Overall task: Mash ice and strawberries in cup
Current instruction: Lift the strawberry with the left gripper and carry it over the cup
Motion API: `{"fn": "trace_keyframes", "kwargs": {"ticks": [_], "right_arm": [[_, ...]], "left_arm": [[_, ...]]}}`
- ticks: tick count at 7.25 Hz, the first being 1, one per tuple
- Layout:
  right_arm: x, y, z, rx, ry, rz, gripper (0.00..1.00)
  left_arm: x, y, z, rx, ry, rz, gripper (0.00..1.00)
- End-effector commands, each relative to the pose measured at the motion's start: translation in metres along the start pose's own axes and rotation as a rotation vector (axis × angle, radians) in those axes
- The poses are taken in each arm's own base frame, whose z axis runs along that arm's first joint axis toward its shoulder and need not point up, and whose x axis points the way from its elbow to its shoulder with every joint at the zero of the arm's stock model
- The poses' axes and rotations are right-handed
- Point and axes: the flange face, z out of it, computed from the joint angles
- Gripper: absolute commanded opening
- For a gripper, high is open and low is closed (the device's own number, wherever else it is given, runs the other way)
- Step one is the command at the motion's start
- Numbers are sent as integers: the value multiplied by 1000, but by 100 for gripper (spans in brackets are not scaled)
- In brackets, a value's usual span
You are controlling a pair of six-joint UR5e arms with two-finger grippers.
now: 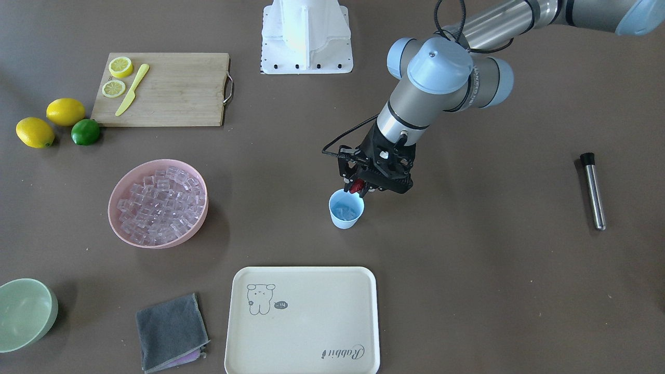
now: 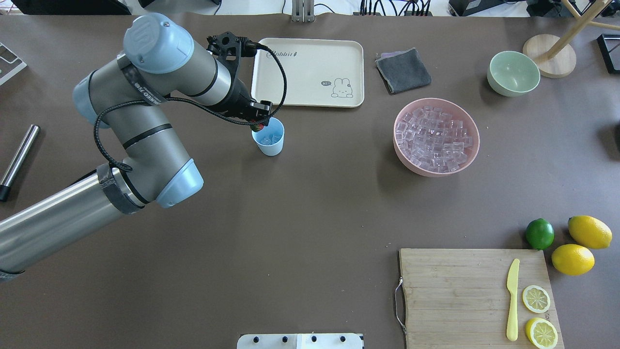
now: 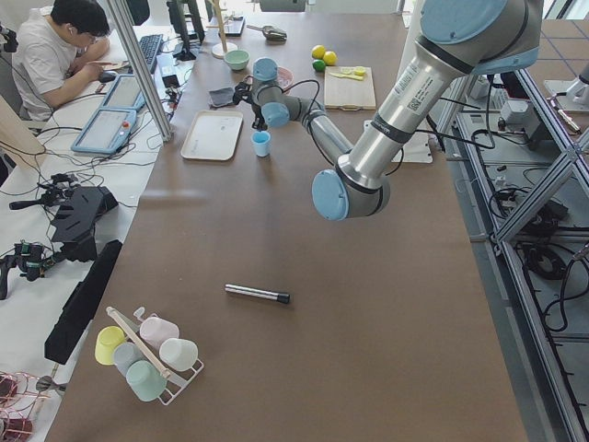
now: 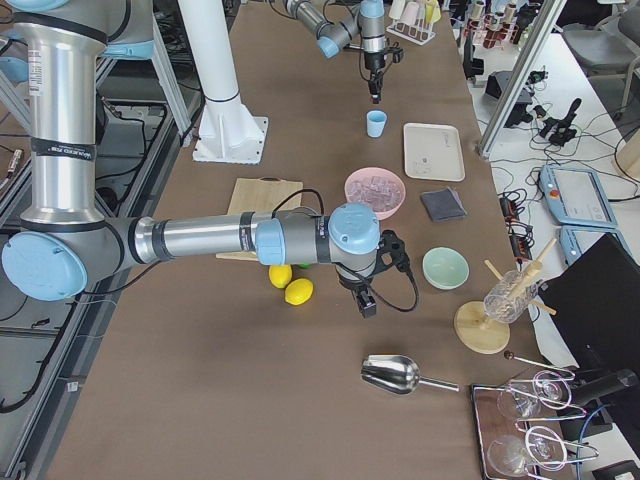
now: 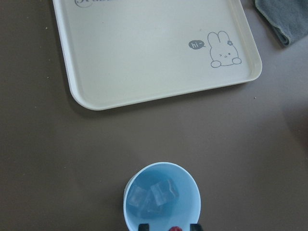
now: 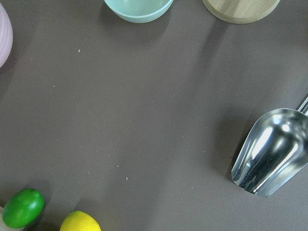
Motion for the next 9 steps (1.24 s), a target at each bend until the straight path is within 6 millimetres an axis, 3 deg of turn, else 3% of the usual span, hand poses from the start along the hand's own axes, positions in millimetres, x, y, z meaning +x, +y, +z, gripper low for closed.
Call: {"fn": "trace_keyframes", "kwargs": {"ticks": [1,2,5,6,7,9], "right_arm": [[0,2,1,-2,-1,-8,99],[1,3,2,-4,-2,-6,99],[1,3,1,-3,-1,-7,99],[0,2,1,-3,-1,-5,99],[0,2,2,-4,-2,-7,99],[0,2,2,-3,-3,-7,99]], "left_arm": [[11,-14,28,28,-35,-4,0],[2,-13,41,31,-31,-1,0],[-1,-9,47,28,-27,1,0],[3,-6,47,26,-20,3,28],[7,-2,50,20,-15,9,72],[2,2,50,18,-18,-6,84]]}}
